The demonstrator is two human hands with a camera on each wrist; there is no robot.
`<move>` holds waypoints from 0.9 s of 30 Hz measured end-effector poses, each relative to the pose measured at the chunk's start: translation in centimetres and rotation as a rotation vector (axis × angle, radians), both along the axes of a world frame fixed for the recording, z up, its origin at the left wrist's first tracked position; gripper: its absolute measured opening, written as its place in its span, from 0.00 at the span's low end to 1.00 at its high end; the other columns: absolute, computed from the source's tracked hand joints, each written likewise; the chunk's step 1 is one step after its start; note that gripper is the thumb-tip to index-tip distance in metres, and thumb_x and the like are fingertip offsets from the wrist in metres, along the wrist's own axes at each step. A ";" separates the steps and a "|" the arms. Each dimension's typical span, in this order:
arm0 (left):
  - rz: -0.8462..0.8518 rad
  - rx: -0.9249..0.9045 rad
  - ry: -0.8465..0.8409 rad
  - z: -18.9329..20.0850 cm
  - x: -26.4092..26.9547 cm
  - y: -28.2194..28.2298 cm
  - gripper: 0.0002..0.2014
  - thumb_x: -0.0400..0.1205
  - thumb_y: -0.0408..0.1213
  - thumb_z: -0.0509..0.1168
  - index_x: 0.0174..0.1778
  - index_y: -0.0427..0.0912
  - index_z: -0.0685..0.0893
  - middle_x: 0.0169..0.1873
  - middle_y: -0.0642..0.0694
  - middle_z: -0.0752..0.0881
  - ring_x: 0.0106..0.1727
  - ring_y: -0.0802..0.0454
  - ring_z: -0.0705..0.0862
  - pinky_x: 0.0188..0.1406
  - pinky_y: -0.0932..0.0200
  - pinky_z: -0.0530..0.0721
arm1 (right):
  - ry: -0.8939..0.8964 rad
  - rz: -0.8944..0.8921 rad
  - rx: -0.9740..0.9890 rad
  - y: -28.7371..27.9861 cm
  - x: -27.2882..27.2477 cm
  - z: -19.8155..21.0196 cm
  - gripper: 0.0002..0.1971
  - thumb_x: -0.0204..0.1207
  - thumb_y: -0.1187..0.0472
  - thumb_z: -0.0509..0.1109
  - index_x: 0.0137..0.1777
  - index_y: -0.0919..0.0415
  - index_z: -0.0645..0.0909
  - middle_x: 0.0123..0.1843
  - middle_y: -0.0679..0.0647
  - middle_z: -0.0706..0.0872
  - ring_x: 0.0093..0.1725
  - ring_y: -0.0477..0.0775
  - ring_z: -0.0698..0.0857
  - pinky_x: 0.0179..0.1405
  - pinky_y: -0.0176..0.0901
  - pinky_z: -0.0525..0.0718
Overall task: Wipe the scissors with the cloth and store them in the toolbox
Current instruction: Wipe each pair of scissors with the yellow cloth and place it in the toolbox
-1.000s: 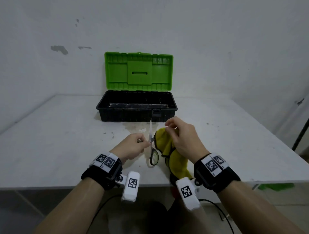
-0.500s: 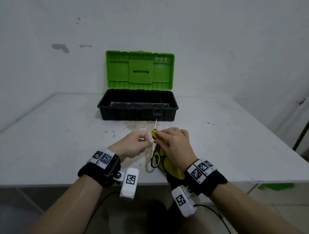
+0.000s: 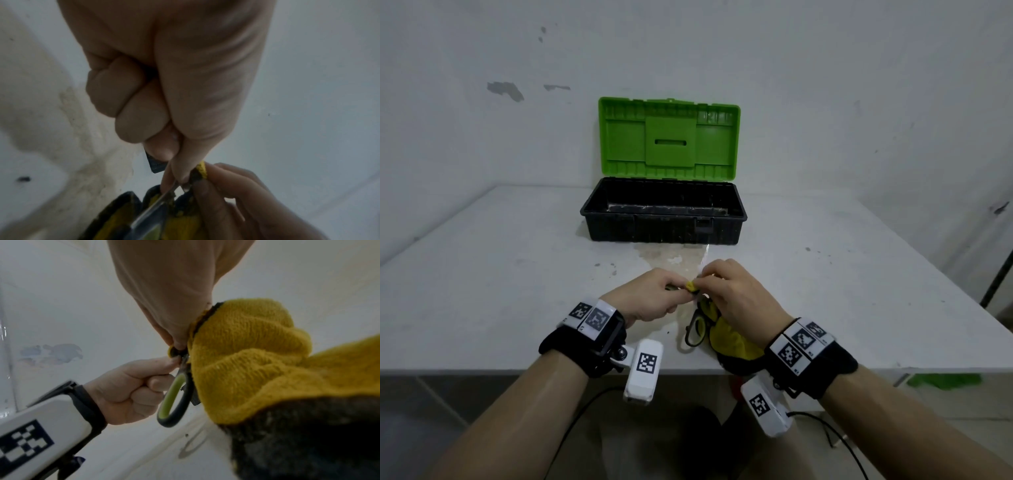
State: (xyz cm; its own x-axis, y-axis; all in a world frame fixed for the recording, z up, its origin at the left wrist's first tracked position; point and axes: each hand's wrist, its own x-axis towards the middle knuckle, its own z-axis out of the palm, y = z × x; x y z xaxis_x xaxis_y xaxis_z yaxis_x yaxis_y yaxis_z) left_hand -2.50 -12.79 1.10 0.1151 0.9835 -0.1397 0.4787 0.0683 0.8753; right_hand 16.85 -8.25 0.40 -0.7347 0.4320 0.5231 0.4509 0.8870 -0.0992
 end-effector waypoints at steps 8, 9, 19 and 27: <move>-0.057 0.049 0.134 -0.7 0.6 -0.1 0.10 0.85 0.45 0.67 0.46 0.48 0.93 0.30 0.49 0.79 0.32 0.56 0.74 0.37 0.59 0.75 | 0.177 -0.199 -0.081 1.8 -0.7 0.9 0.07 0.77 0.69 0.72 0.50 0.62 0.90 0.45 0.57 0.85 0.46 0.59 0.83 0.46 0.48 0.84; -0.052 0.031 0.120 -0.8 0.6 0.0 0.11 0.85 0.44 0.67 0.47 0.45 0.93 0.28 0.50 0.78 0.31 0.56 0.74 0.35 0.59 0.74 | 0.211 -0.232 -0.118 2.2 -0.7 1.1 0.07 0.79 0.67 0.70 0.50 0.63 0.90 0.45 0.57 0.85 0.46 0.58 0.82 0.47 0.47 0.84; 0.017 -0.130 -0.140 -0.4 -0.3 0.1 0.12 0.86 0.39 0.65 0.52 0.34 0.89 0.22 0.50 0.70 0.20 0.56 0.62 0.16 0.65 0.57 | 0.038 -0.078 -0.084 -1.1 0.3 0.9 0.07 0.77 0.67 0.72 0.52 0.61 0.90 0.45 0.55 0.85 0.47 0.55 0.83 0.45 0.45 0.85; -0.058 -0.040 0.009 -0.7 0.6 -0.4 0.16 0.86 0.40 0.67 0.32 0.56 0.91 0.21 0.52 0.72 0.24 0.57 0.68 0.23 0.64 0.67 | 0.251 -0.347 -0.263 2.2 -0.5 1.9 0.10 0.82 0.63 0.67 0.52 0.62 0.90 0.47 0.56 0.84 0.44 0.55 0.84 0.49 0.46 0.84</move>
